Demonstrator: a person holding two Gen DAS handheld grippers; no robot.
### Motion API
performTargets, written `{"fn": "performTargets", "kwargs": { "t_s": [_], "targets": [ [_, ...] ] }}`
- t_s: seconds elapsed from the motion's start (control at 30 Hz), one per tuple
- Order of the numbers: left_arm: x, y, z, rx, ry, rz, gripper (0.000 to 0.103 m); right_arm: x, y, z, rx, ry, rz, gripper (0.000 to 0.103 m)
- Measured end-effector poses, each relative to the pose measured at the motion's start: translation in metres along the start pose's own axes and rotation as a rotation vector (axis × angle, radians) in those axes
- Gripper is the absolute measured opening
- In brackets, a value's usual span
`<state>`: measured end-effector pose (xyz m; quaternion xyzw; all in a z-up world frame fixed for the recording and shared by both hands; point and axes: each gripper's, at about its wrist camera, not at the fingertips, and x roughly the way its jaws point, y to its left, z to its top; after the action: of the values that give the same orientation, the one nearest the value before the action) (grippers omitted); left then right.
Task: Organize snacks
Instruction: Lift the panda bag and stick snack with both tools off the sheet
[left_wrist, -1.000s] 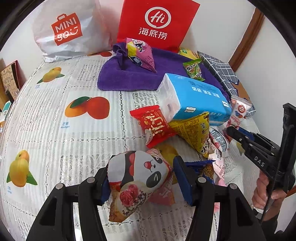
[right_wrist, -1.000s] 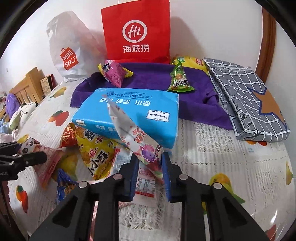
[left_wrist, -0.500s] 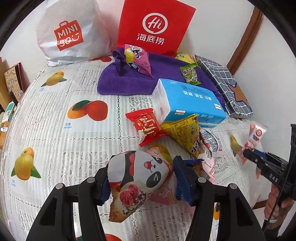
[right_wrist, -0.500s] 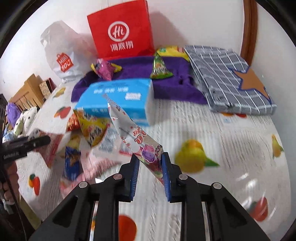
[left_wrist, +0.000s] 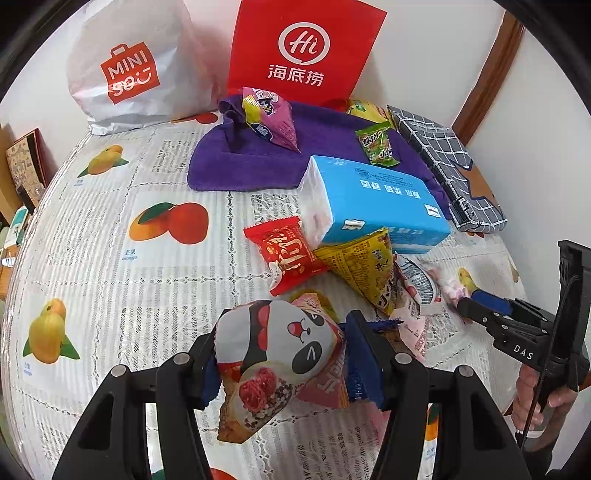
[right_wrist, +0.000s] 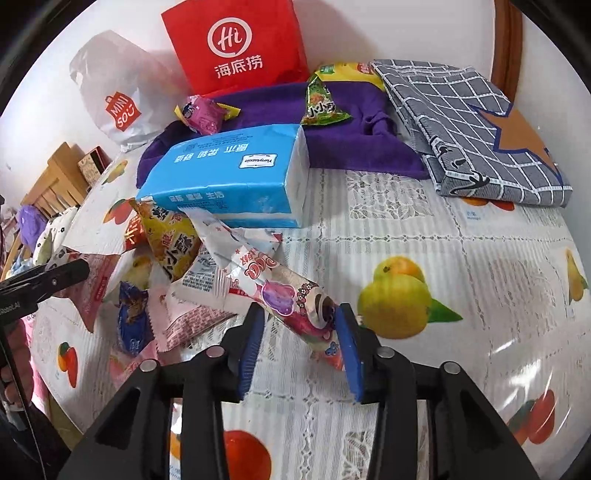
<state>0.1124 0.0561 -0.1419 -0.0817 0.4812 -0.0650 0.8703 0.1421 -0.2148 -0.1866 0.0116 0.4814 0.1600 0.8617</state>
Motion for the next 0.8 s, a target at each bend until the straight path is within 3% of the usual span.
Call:
{"fn": "performTargets", "kwargs": {
  "t_s": [0.2, 0.37, 0.43, 0.47, 0.5, 0.8],
  "targets": [
    [0.003, 0.005, 0.001, -0.008, -0.002, -0.003, 0.059, 0.010, 0.011, 0.009, -0.063, -0.030, -0.021, 0.061],
    [0.004, 0.011, 0.001, -0.026, -0.002, -0.009, 0.059, 0.026, 0.018, 0.012, -0.117, -0.044, -0.037, 0.062],
    [0.005, 0.014, 0.001, -0.031, 0.000, -0.011, 0.059, 0.026, 0.017, 0.013, -0.112, -0.049, -0.012, 0.057],
    [0.006, 0.015, 0.001, -0.033, 0.002, -0.010, 0.059, 0.025, 0.016, 0.012, -0.110, -0.053, -0.007, 0.051],
    [0.007, 0.015, 0.001, -0.035, 0.003, -0.010, 0.059, 0.023, 0.015, 0.012, -0.108, -0.050, 0.001, 0.038],
    [0.024, 0.019, -0.002, -0.050, 0.020, -0.012, 0.059, 0.018, 0.004, -0.005, -0.088, -0.090, -0.066, 0.037]
  ]
}}
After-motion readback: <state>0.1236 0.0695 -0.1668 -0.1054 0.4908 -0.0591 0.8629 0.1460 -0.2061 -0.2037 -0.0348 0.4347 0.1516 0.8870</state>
